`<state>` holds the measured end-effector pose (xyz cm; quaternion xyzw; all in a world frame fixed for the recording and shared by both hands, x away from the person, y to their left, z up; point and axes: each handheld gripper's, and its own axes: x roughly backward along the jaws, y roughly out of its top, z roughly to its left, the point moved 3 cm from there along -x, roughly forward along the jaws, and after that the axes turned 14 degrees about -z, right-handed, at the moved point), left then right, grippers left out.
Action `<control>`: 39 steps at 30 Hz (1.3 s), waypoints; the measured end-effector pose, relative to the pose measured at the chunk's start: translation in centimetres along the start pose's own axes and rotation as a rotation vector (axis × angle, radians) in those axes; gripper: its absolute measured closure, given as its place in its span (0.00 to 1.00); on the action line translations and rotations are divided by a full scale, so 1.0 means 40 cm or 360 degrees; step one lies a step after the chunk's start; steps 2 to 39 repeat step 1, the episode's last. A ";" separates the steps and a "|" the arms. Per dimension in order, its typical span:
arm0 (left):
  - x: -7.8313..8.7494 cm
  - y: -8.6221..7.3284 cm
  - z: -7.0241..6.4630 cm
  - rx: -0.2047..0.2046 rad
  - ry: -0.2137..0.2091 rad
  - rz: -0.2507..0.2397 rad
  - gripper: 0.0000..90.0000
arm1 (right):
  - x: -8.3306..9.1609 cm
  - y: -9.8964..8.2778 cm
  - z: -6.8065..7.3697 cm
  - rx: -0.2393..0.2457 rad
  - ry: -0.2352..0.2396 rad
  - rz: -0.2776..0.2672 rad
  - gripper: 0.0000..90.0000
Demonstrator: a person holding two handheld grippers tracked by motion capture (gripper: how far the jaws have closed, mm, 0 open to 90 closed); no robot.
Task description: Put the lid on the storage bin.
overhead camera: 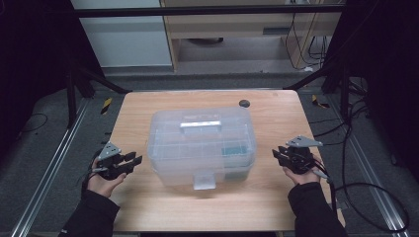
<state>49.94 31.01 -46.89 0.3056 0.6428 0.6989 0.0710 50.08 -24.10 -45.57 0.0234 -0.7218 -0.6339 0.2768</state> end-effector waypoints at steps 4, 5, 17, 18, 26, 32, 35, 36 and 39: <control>-0.001 -0.005 0.008 -0.0001 0.0020 0.0004 0.59 | 0.000 -0.007 -0.012 -0.0020 -0.0036 -0.0001 0.60; -0.001 -0.005 0.008 -0.0001 0.0020 0.0004 0.59 | 0.000 -0.007 -0.012 -0.0020 -0.0036 -0.0001 0.60; -0.001 -0.005 0.008 -0.0001 0.0020 0.0004 0.59 | 0.000 -0.007 -0.012 -0.0020 -0.0036 -0.0001 0.60; -0.001 -0.005 0.008 -0.0001 0.0020 0.0004 0.59 | 0.000 -0.007 -0.012 -0.0020 -0.0036 -0.0001 0.60; -0.001 -0.005 0.008 -0.0001 0.0020 0.0004 0.59 | 0.000 -0.007 -0.012 -0.0020 -0.0036 -0.0001 0.60; -0.001 -0.005 0.008 -0.0001 0.0020 0.0004 0.59 | 0.000 -0.007 -0.012 -0.0020 -0.0036 -0.0001 0.60; -0.001 -0.005 0.008 -0.0001 0.0020 0.0004 0.59 | 0.000 -0.007 -0.012 -0.0020 -0.0036 -0.0001 0.60; -0.001 -0.005 0.008 -0.0001 0.0020 0.0004 0.59 | 0.000 -0.007 -0.012 -0.0020 -0.0036 -0.0001 0.60; -0.001 -0.005 0.008 -0.0001 0.0020 0.0004 0.59 | 0.000 -0.007 -0.012 -0.0020 -0.0036 -0.0001 0.60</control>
